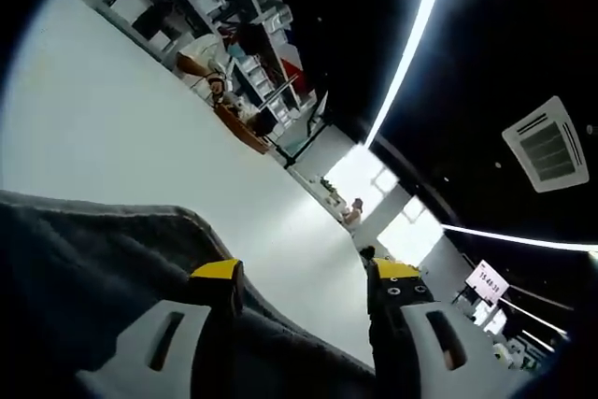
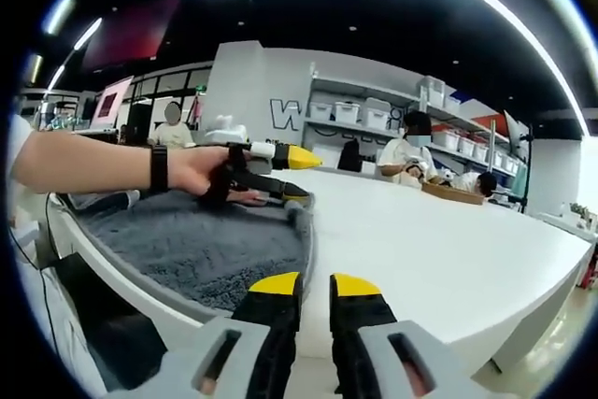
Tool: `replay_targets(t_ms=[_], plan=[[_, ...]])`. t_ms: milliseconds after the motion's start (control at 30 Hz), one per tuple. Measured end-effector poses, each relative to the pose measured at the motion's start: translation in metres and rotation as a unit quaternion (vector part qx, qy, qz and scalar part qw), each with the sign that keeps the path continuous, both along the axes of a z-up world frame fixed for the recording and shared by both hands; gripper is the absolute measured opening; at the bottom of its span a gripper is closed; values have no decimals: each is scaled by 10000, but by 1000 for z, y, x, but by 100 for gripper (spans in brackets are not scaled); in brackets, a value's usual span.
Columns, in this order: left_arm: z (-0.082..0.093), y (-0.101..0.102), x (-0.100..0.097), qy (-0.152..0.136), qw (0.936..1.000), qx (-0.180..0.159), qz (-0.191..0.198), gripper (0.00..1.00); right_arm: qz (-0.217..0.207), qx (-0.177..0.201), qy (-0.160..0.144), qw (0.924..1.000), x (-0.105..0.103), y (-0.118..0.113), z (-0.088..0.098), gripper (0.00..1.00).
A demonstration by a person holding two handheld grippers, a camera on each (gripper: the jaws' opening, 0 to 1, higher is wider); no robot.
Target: Open the folded towel by lifting each exposed corner and separating the folded layers until the towel lies flat within the target outline without major curled edges
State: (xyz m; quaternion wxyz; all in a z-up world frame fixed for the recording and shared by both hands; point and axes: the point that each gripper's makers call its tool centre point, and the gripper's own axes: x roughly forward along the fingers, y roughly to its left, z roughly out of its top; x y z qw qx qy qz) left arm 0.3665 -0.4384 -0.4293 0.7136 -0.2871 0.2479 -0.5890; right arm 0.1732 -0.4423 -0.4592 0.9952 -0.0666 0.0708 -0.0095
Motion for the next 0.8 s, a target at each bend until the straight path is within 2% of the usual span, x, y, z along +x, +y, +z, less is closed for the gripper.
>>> replay_targets(t_ms=[200, 300, 633, 800], plan=[[4, 6, -4, -81, 9999, 23, -54, 52, 213, 65, 38, 9997, 5, 9, 2, 10], [7, 9, -8, -140, 9998, -5, -114, 53, 243, -49, 64, 9997, 8, 12, 4, 11], [14, 22, -9, -382, 9991, 68, -165, 54, 469, -69, -12, 9989, 14, 24, 17, 13], [18, 26, -16, -771, 9966, 224, -196, 55, 565, -63, -63, 9984, 16, 29, 22, 14]])
